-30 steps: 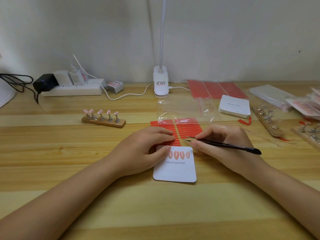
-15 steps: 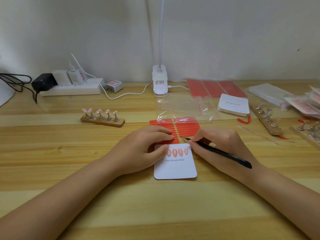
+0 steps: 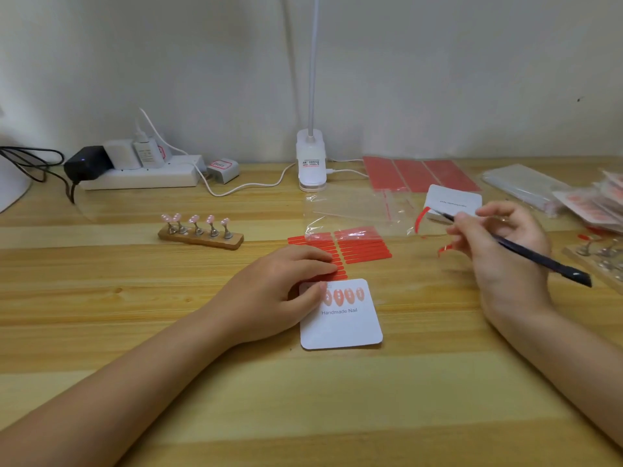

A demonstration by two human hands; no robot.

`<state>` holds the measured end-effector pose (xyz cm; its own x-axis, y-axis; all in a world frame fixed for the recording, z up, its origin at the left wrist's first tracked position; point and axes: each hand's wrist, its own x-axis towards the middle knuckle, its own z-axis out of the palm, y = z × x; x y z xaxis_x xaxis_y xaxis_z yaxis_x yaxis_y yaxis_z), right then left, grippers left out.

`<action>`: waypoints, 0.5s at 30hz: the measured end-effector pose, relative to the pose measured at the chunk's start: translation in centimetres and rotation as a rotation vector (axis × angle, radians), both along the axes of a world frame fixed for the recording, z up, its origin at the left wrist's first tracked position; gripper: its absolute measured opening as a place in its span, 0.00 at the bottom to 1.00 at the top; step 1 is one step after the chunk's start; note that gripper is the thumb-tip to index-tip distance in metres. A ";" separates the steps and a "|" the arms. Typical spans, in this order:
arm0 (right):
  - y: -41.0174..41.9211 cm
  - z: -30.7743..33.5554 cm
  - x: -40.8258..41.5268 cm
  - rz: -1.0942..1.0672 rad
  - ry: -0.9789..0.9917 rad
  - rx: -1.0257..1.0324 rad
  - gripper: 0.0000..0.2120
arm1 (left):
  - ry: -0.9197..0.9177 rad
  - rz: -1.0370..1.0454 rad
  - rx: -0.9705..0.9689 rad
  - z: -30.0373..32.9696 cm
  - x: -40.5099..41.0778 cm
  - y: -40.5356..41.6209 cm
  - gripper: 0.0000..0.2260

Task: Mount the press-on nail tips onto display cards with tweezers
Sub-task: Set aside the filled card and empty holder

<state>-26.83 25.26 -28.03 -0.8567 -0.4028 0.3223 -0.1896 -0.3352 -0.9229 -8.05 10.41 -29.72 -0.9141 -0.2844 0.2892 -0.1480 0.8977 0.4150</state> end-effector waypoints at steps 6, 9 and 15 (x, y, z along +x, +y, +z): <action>0.1 0.1 0.8 -0.021 0.190 0.044 0.12 | 0.087 -0.018 -0.016 0.3 -0.1 0.2 0.15; 0.3 -0.1 2.0 0.059 0.369 0.066 0.12 | 0.183 0.003 -0.044 0.9 0.0 0.3 0.16; 0.1 -1.0 3.6 0.084 0.782 0.112 0.10 | 0.264 0.050 0.479 2.9 -0.1 2.1 0.08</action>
